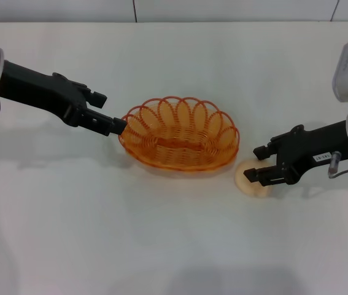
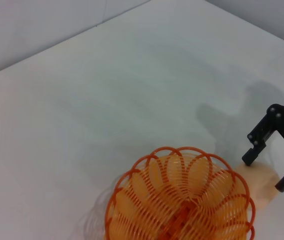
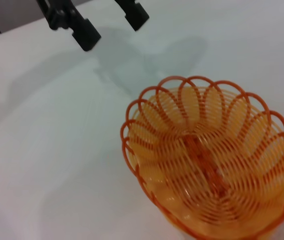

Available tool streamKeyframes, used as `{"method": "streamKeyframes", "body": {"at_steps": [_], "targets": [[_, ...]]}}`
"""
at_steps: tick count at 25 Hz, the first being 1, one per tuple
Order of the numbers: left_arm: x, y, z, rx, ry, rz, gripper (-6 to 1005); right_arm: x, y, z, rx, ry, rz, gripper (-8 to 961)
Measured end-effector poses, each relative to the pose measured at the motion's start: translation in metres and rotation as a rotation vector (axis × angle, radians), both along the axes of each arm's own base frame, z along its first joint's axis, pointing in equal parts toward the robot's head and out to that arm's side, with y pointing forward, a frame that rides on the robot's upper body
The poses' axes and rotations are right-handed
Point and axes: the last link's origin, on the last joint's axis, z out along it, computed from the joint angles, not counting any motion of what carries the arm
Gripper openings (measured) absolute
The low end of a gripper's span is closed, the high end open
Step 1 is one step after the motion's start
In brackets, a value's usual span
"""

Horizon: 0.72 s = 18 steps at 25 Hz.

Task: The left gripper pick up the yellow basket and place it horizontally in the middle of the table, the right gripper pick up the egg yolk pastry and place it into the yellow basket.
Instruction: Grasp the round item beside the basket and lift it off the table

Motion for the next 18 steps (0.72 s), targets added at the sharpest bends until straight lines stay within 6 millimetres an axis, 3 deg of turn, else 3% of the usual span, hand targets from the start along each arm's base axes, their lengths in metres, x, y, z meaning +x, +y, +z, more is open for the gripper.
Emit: {"method": "streamKeyframes", "body": {"at_steps": [16,18], "targets": [[0.0007,-0.0007,-0.0018,-0.004,-0.004,0.000,862,0.0024,-0.0011,-0.0027,-0.009,-0.039,0.014,506],[0.0007,-0.0008,-0.0018,-0.005,-0.004,0.000,862,0.0009,-0.0013,-0.0030,-0.012,-0.041,0.021,446]]}}
